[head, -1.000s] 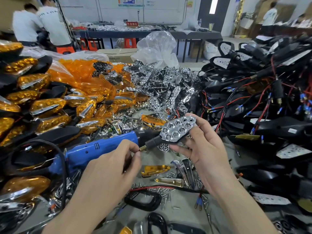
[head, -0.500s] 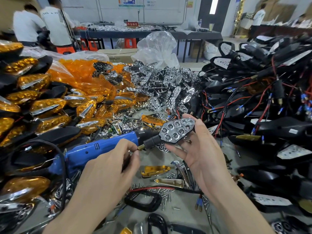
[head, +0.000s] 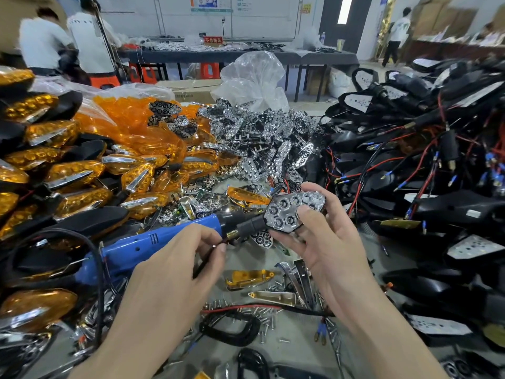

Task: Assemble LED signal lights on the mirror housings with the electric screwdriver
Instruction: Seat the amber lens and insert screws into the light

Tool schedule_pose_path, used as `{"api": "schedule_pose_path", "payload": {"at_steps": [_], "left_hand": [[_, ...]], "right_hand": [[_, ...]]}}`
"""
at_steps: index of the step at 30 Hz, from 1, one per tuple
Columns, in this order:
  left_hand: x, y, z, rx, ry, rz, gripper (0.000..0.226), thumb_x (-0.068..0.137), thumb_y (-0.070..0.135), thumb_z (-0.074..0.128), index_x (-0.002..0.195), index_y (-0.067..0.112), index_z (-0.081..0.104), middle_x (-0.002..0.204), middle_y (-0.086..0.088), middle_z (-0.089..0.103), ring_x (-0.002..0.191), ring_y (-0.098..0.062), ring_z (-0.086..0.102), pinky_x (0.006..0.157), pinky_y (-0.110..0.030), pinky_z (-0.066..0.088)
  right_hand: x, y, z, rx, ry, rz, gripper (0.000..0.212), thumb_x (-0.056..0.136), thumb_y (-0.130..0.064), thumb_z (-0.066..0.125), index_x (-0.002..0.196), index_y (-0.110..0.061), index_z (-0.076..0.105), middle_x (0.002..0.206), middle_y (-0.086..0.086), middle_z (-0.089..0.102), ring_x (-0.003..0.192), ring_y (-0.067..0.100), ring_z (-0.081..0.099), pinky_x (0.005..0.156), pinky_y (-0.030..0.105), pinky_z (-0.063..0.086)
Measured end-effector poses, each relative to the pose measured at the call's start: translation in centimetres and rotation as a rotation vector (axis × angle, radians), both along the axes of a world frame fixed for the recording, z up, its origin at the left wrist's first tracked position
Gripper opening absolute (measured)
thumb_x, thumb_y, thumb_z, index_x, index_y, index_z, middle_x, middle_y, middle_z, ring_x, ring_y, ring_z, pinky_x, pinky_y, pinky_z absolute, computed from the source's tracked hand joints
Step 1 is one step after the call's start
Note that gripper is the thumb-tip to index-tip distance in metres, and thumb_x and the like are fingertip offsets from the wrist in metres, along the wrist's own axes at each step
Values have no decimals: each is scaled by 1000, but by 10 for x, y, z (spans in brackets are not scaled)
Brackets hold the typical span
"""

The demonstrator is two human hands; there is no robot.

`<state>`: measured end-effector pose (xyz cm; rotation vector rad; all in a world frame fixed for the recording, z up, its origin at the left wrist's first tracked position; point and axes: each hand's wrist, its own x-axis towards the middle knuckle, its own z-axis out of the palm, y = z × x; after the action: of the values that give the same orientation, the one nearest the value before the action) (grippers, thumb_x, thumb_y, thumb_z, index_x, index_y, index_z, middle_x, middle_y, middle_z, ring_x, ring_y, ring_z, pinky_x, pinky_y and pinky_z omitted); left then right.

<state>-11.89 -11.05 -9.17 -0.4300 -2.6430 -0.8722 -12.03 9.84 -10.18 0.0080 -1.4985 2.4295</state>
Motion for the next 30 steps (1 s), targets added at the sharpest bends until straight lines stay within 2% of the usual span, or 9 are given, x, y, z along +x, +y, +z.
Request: {"api": "schedule_pose_path", "payload": {"at_steps": [4,6,11,16,18,23,26,30], "left_hand": [[2,0,3,4,35,-2,9,87,44,57,84,40,50,85,35,54,69,7,56,40,-14,34],[2,0,4,19,43,-6,9,87,43,58,84,40,51,82,35,54,67,6,55,43,-14,30],[3,-1,5,14,59,-21,6,88,41,58,85,40,52,82,40,51,67,11,54,42,-13,29],[2,-1,4,7,69,-31,6,89,42,56,86,40,52,82,38,52,67,9,54,41,-15,34],[2,-1,3,7,67,-35,6,89,42,56,86,40,51,82,37,52,67,7,54,43,-13,30],[3,-2,1,36,68,-59,7,89,47,52,88,40,52,81,33,53,69,6,54,47,-17,34],[3,-2,2,48,70,-78,13,88,52,45,90,41,52,82,33,53,71,8,54,49,-16,34],[0,-2,-3,66,68,-86,3,89,44,54,90,42,52,82,32,54,69,9,54,50,-13,40]], "right_hand": [[0,0,0,-3,5,32,27,87,-18,62,104,-36,75,104,6,77,93,22,74,79,38,62],[0,1,1,-16,3,50,28,86,-17,61,104,-35,75,104,6,76,93,22,74,79,37,61],[2,-2,2,-42,-8,73,27,85,-17,61,104,-30,75,97,10,75,89,23,74,77,35,62],[3,-3,3,-61,-25,66,26,84,-18,62,104,-28,75,97,11,74,89,25,73,75,35,62],[3,-3,3,-69,-31,57,25,85,-20,63,104,-28,76,95,12,73,90,26,70,75,35,62],[3,-2,4,-79,-42,46,27,85,-19,63,108,-26,76,90,12,70,88,29,65,75,37,62],[5,-2,5,-88,-29,72,26,87,-20,63,109,-25,75,93,10,71,87,26,70,71,38,62],[6,-3,4,-90,-27,65,22,96,-19,61,115,-21,71,96,13,69,95,28,65,72,39,62]]}}
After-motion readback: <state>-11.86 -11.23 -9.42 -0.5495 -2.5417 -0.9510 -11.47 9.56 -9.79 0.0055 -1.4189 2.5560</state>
